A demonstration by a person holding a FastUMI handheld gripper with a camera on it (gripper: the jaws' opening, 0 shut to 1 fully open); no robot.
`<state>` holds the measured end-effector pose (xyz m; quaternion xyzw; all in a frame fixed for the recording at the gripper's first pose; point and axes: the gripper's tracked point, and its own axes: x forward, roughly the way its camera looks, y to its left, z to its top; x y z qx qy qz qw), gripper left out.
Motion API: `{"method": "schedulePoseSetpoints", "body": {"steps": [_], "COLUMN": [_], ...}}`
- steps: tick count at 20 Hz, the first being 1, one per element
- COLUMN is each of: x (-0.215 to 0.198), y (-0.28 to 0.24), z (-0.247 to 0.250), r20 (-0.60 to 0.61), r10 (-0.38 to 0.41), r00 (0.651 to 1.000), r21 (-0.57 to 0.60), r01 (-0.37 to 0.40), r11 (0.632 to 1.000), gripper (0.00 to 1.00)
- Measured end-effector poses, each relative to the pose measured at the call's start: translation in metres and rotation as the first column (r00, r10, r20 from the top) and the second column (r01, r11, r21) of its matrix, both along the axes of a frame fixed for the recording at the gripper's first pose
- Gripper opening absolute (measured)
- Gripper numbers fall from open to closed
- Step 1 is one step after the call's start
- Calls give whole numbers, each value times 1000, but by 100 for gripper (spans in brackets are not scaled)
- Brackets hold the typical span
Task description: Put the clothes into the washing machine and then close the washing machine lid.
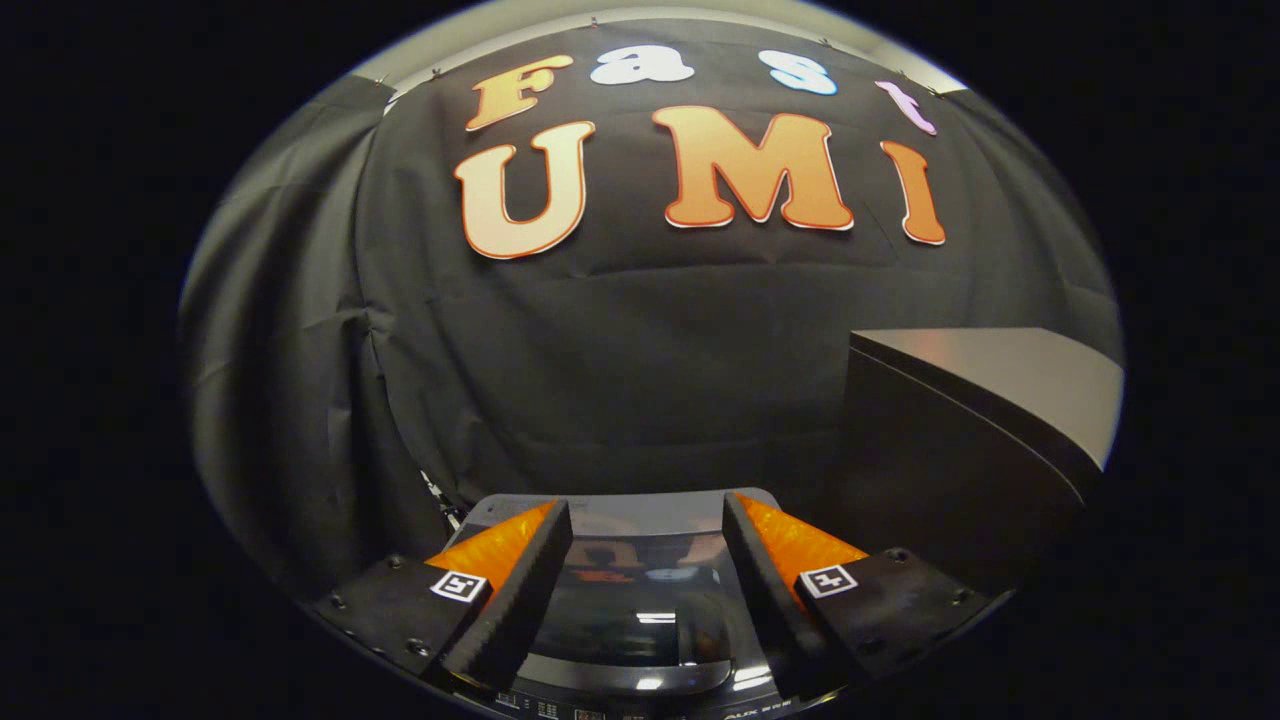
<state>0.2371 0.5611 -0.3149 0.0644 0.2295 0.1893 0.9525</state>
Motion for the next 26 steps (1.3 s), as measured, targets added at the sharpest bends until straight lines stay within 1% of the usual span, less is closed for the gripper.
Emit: {"method": "schedulePoseSetpoints", "body": {"steps": [3,9,12,15,18,20,24,26], "x": [-1,-2,-8,-8,-16,-21,-41,-55], "y": [-1,-7,-3,-17,-41,-60,-106,-137], "z": [-1,13,47,91,146,178,227,250], "r20": [-14,-11,6,51,116,157,210,238], "r10": [-4,-17,-2,-20,-39,-39,-41,-51], "r00": [1000,1000,1000,999,992,987,977,970], "r21": [-10,-54,-15,18,40,28,50,57], "r01": [3,16,2,19,35,35,31,39], "r11": [1000,998,1000,1000,999,999,998,998], "gripper": [95,96,96,95,96,96,96,96]}}
